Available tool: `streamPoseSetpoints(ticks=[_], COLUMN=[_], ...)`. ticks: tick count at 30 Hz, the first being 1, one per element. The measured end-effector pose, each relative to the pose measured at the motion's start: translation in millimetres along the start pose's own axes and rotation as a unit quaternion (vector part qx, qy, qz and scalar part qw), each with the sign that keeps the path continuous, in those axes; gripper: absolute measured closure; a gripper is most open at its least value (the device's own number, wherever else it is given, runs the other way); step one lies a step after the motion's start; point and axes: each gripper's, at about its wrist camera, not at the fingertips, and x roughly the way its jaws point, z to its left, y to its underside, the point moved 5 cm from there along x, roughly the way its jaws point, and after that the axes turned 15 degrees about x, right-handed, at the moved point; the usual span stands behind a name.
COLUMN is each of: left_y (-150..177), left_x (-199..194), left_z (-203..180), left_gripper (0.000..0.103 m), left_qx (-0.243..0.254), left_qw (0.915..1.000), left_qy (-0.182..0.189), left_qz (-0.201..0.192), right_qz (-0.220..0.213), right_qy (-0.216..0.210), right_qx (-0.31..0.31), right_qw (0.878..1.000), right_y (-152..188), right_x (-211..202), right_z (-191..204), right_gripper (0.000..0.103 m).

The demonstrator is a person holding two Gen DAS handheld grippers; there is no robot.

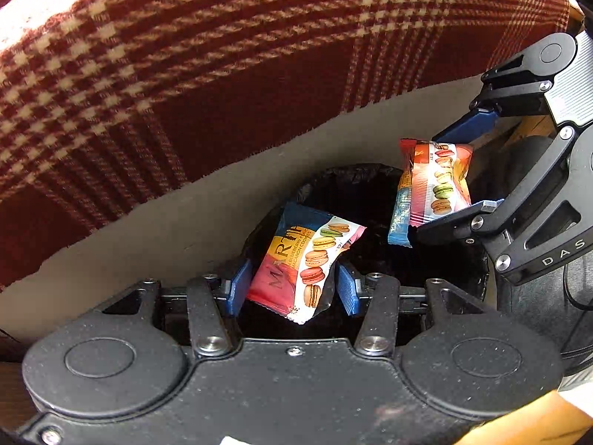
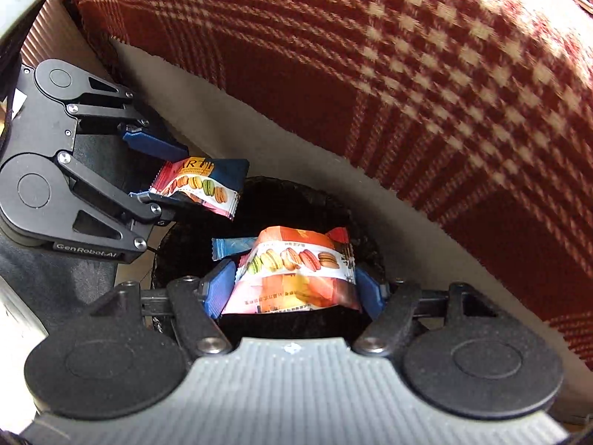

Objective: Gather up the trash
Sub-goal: 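Lift both held packets and carry them down to the black trash bin, then open both tools to drop the macaron packets into the bin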

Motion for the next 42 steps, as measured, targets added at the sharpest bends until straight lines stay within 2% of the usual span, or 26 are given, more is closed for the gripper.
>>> streamPoseSetpoints(ticks=[3,5,6,10,16,29,37,42], left_y=[0.3,-1.4,-1.1,-7.4,-9.9,-13.4,-14.2,-14.0], left_x=[4.8,10.9,13.9,23.4,23.5,19.2,7.1,6.2], left_z=[-2.4,-5.0,-6.5,-7.7,-10.9,-11.8,-10.4,-8.1], left_gripper=[0.055,0.054,0.054,0.047,0.041,0.038,0.036,0.035], left_qx=[0.002,0.006,0.006,0.006,0.007,0.009,0.008,0.007], left_qw=[1.0,0.9999,0.9999,0.9999,0.9999,0.9998,0.9998,0.9998], left_qy=[0.002,0.002,0.001,0.004,0.004,0.001,-0.001,-0.002], left_qz=[0.006,0.01,0.01,0.013,0.015,0.017,0.018,0.016], right_qz=[0.004,0.009,0.01,0.011,0.012,0.012,0.014,0.011], right_qy=[0.004,0.005,0.006,0.007,0.008,0.005,-0.006,-0.003], right_qx=[-0.004,-0.006,-0.007,-0.008,-0.009,-0.004,-0.001,-0.003], right_qw=[1.0,1.0,1.0,1.0,1.0,1.0,1.0,1.0], right_y=[1.5,0.1,-0.2,-2.9,-6.9,-12.1,-12.0,-12.4], right_x=[6.6,12.2,14.6,21.4,22.5,23.7,6.8,7.8], right_z=[4.2,9.0,11.6,19.0,23.2,14.7,-1.3,2.9], right_gripper=[0.028,0.026,0.021,0.017,0.015,0.014,0.003,0.002])
